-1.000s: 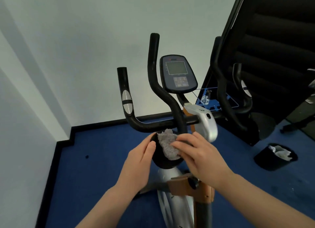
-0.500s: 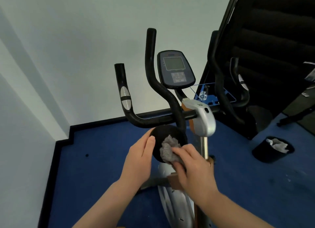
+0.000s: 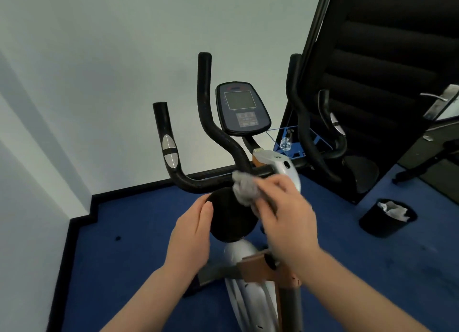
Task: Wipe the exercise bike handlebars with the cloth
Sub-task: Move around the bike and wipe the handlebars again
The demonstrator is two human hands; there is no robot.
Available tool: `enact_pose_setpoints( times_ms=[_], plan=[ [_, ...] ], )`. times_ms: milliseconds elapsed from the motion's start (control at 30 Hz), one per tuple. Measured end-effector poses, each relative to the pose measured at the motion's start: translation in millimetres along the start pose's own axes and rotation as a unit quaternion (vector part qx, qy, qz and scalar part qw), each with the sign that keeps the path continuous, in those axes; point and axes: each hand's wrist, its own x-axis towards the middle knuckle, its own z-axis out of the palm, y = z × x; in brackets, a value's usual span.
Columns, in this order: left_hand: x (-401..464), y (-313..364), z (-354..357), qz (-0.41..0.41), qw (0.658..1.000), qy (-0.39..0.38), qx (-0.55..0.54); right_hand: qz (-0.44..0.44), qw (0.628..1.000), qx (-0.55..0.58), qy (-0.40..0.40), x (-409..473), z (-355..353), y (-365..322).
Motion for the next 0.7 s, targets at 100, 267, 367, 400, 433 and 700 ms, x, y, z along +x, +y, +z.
enact_pose_setpoints(
  times_ms=[100, 267, 367, 400, 433, 700],
  plan=[
    [15, 10, -1, 0.008, 0.99, -0.012, 0.139, 0.043, 0.992, -0.051, -0.105, 38, 12, 2],
    [21, 13, 2, -0.015, 0.986, 0.002, 0.166, 0.109, 0.993, 0.019, -0.046, 13, 23, 7],
    [17, 12, 8, -0.018, 0.991, 0.032, 0.13, 0.169, 0.981, 0.08, 0.058, -22, 31, 8],
    [17, 13, 10, -0.02, 0.992, 0.041, 0.119, 0.199, 0.973, 0.091, 0.075, -36, 36, 7],
    [17, 12, 12, -0.022, 0.992, 0.05, 0.109, 0.235, 0.964, 0.096, 0.074, -52, 44, 5],
    [16, 9, 6, -0.012, 0.991, 0.036, 0.13, 0.199, 0.955, 0.21, -0.064, -101, 69, -7]
  ],
)
